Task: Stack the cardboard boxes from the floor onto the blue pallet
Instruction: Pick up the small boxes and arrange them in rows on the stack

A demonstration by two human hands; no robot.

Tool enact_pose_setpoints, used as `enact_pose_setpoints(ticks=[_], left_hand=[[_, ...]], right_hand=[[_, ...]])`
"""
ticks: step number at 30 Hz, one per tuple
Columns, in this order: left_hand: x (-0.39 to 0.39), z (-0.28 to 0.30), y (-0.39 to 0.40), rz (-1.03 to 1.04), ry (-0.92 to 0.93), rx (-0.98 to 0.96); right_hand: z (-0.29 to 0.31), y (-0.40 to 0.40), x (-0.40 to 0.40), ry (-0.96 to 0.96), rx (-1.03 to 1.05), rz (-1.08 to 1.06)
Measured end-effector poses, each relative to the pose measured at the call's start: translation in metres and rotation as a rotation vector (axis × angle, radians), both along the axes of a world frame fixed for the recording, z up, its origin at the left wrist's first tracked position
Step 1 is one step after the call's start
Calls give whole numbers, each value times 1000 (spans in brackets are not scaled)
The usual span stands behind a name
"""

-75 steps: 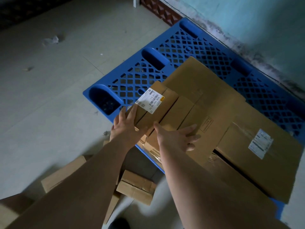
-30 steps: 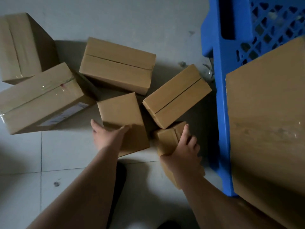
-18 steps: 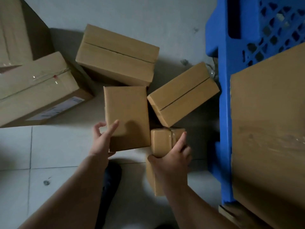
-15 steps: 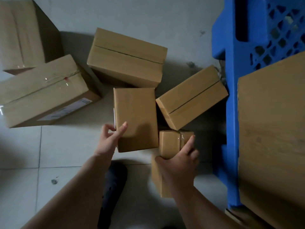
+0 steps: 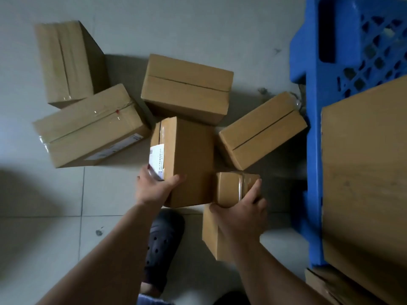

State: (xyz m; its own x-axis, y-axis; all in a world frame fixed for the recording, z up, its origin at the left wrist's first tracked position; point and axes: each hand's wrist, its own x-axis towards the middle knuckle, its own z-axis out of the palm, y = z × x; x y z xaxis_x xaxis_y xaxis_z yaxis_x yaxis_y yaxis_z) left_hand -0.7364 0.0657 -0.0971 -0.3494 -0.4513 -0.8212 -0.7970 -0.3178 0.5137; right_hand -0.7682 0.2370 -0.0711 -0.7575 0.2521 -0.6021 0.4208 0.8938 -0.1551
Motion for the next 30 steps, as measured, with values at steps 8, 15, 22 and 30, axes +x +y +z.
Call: enact_pose_setpoints(ticks=[8,15,22,30], left_hand=[[-12,97,-17,-374,-166,-433],[-23,81,10,-570,-349,-629],[3,10,46,-605,-359,-539],[24,51,33,-655,-213,-561]], right_hand=[[93,-32,-14,-65,-114,-243],[107,-17,-19,-47,-15,-293],[47,-5,14,-85,-28,-249],[71,1,15,-90,-36,-256]])
